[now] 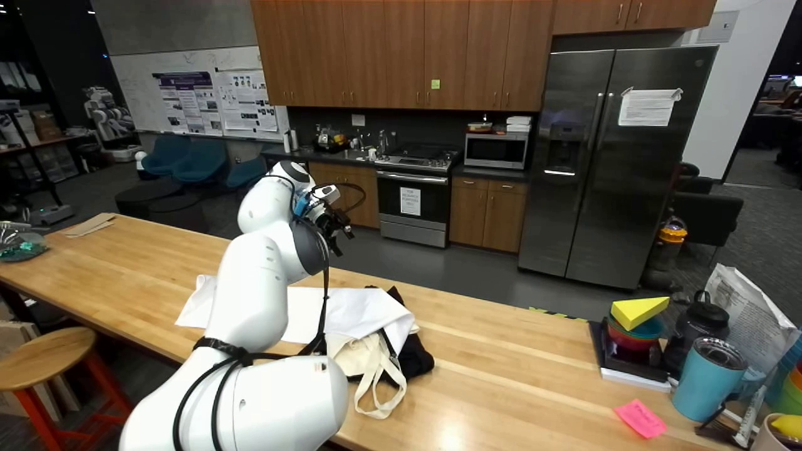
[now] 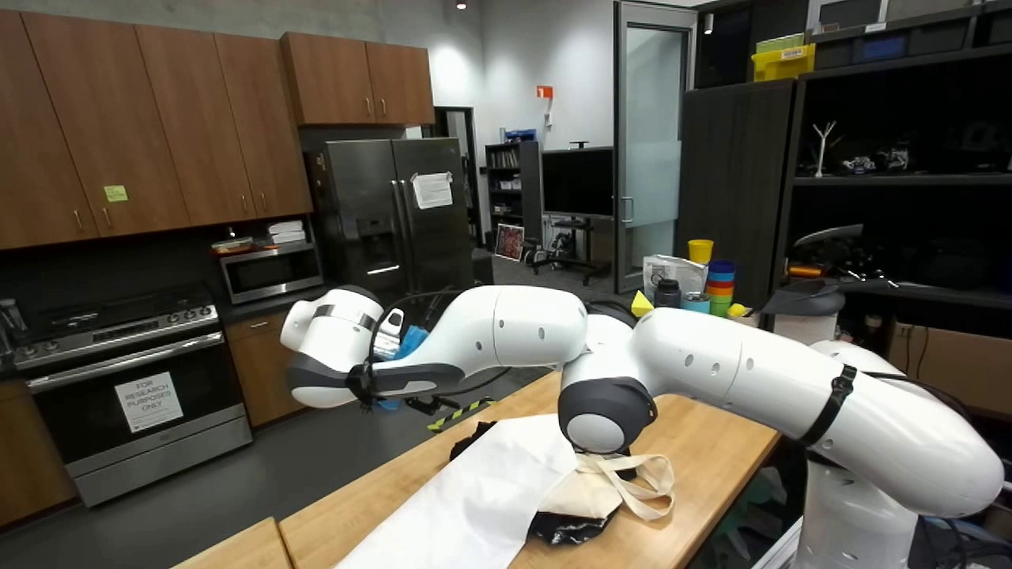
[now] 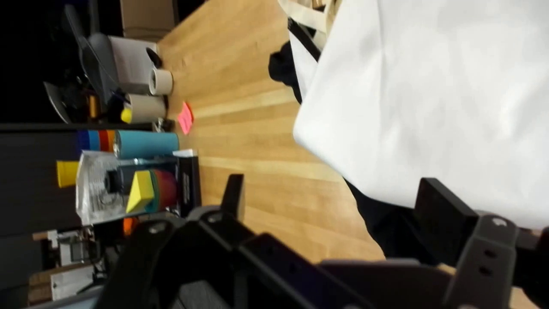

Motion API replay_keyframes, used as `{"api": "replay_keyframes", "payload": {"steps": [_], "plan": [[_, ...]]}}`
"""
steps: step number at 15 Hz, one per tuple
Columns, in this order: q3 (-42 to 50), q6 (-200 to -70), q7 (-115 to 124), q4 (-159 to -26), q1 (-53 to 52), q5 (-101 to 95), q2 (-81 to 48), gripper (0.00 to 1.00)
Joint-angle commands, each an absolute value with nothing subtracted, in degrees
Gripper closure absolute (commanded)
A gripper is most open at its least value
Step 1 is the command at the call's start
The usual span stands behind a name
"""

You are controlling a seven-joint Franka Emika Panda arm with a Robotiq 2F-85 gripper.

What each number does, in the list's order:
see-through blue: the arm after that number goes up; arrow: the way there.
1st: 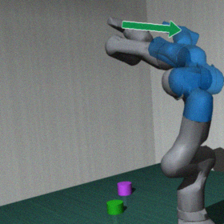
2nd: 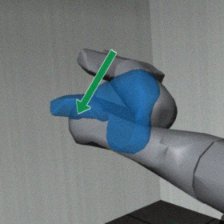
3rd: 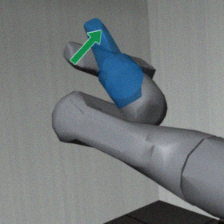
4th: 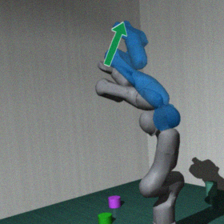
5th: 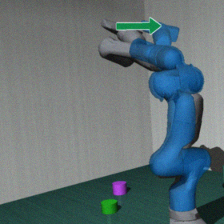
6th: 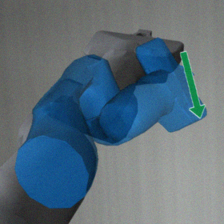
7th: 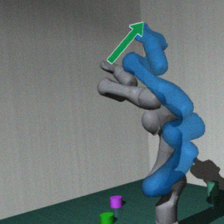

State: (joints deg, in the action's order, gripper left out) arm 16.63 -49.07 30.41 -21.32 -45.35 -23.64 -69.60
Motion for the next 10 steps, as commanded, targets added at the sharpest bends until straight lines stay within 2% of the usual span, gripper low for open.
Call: {"api": "replay_keyframes", "payload": {"steps": [1, 6, 10], "plan": [[16.2, -41.3, 35.1, -20.2, -44.2, -22.8, -69.1, 0.0], [16.2, -35.6, 39.3, -21.0, -44.6, -23.4, -67.3, 0.0], [16.0, -36.3, 39.4, -20.8, -46.3, -24.2, -66.0, 0.0]]}}
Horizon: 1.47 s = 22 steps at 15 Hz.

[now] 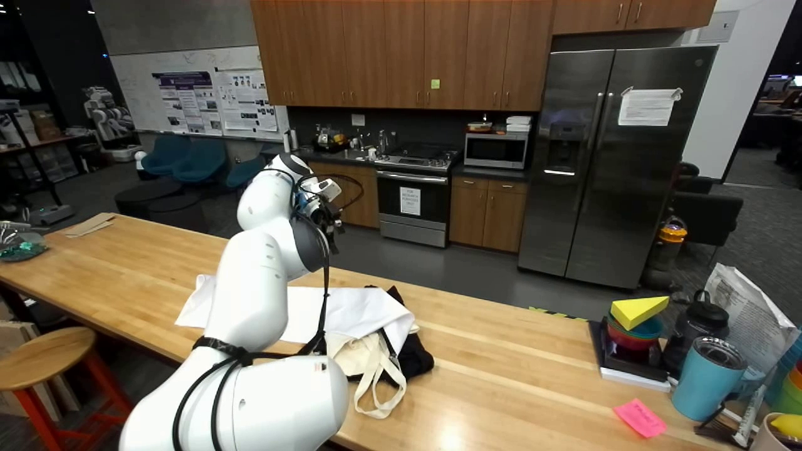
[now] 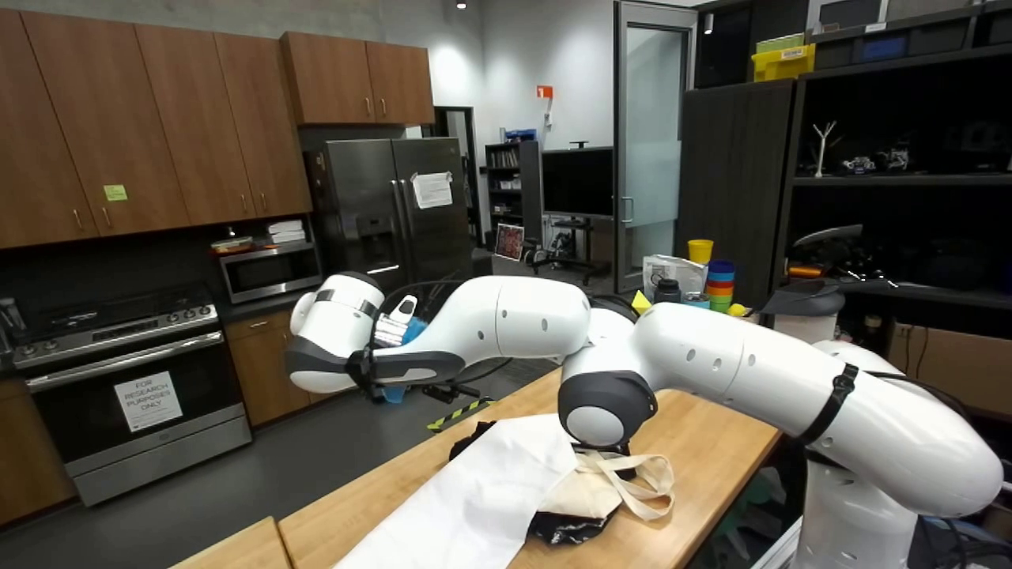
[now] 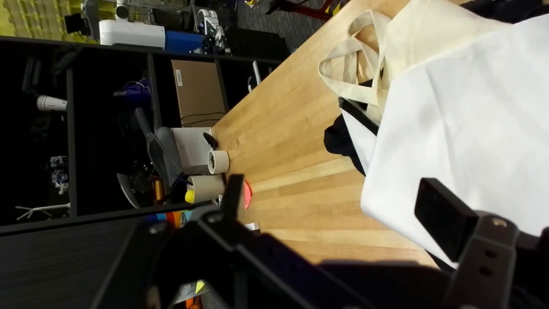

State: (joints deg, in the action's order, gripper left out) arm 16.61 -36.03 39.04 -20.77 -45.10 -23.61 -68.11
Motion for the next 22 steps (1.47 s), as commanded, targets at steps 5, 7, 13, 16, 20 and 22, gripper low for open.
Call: {"api": "replay_keyframes", "payload": {"steps": [5, 7, 13, 16, 20, 22], "plan": [[18.0, -43.6, 34.9, -20.5, -53.3, -30.8, -65.3, 0.0], [18.4, -46.3, 32.8, -20.5, -57.0, -33.3, -65.6, 0.0], [17.0, -58.3, 32.1, -20.9, -66.1, -35.2, -66.5, 0.0], [16.0, -68.4, 32.5, -21.1, -67.4, -33.4, -66.7, 0.0], [14.3, -81.6, 29.3, -21.2, -66.4, -30.4, -67.8, 0.0], [12.7, -85.6, 26.4, -19.1, -64.4, -26.7, -69.7, 0.0]]}}
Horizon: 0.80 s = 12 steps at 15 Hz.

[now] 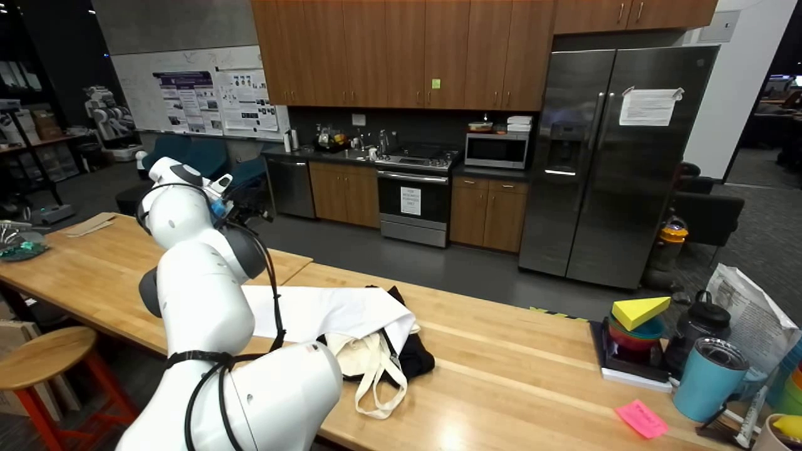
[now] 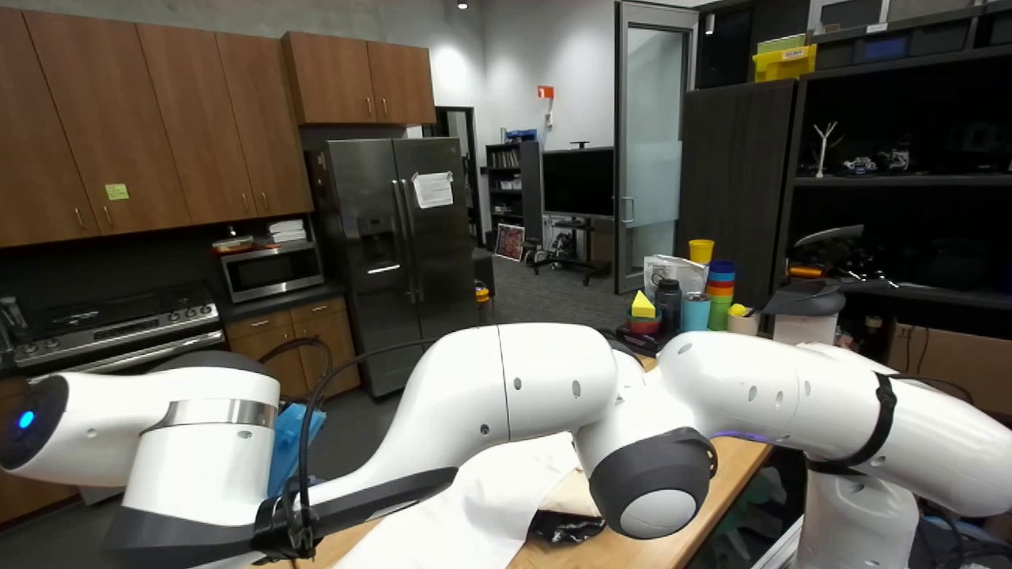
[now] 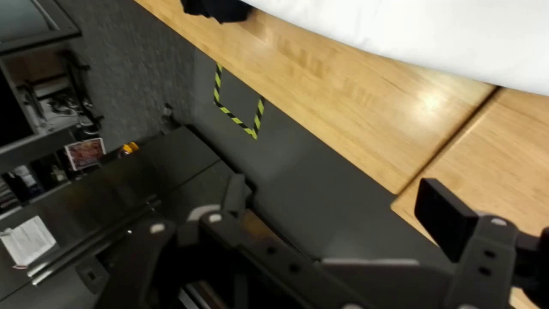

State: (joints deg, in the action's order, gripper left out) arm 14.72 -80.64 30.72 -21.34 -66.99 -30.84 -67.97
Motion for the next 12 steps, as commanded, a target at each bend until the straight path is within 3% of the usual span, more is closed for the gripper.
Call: {"api": "replay_keyframes", "payload": {"steps": [1, 12], "plan": [[11.8, -87.1, 25.2, -19.6, -63.5, -24.6, -69.9, 0.0], [8.1, -81.7, 17.4, -20.4, -58.8, -16.9, -70.8, 0.0]]}}
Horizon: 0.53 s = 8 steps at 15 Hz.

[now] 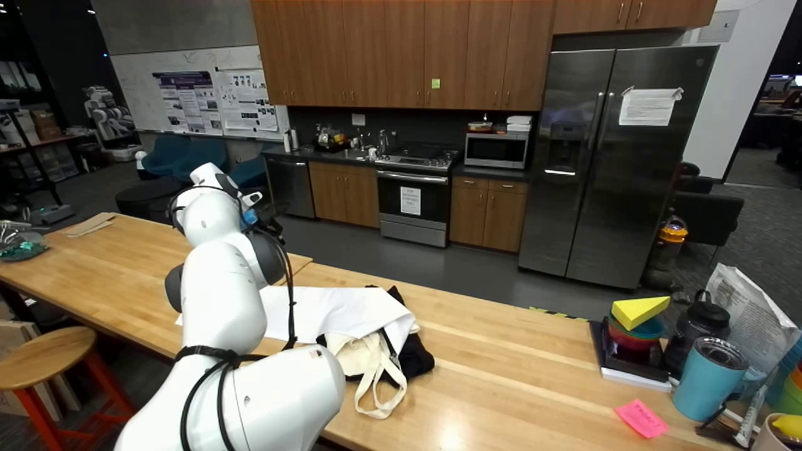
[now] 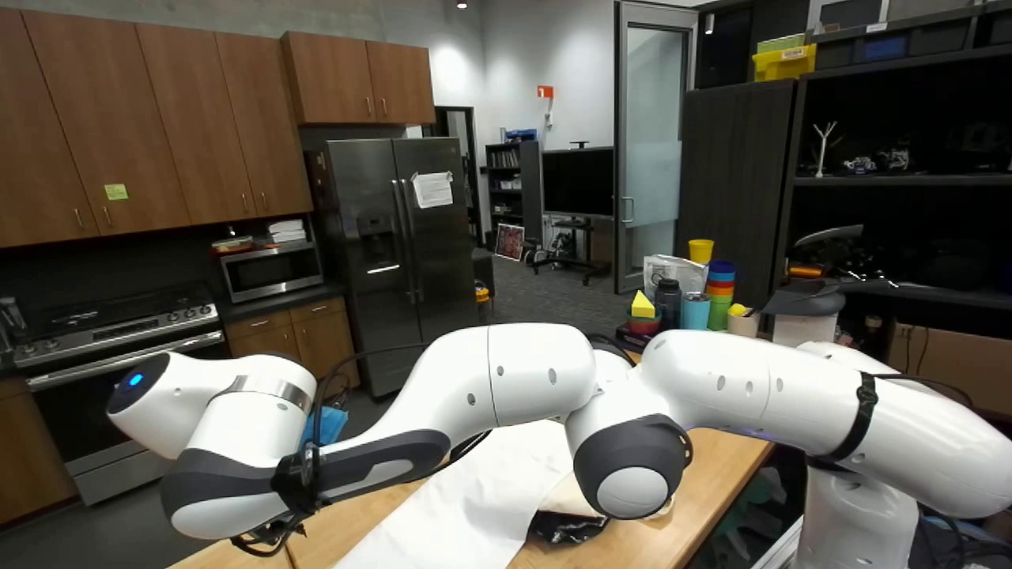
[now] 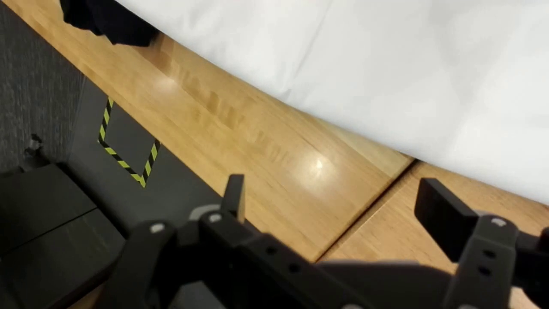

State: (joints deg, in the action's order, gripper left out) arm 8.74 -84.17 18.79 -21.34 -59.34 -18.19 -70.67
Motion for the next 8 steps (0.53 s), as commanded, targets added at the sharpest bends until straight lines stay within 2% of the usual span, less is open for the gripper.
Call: {"api": "replay_keyframes", "payload": {"steps": [1, 8], "plan": [[8.0, -81.1, 17.4, -20.3, -58.8, -16.8, -70.9, 0.0], [9.3, -71.2, 21.1, -21.6, -56.3, -17.1, -69.0, 0.0]]}}
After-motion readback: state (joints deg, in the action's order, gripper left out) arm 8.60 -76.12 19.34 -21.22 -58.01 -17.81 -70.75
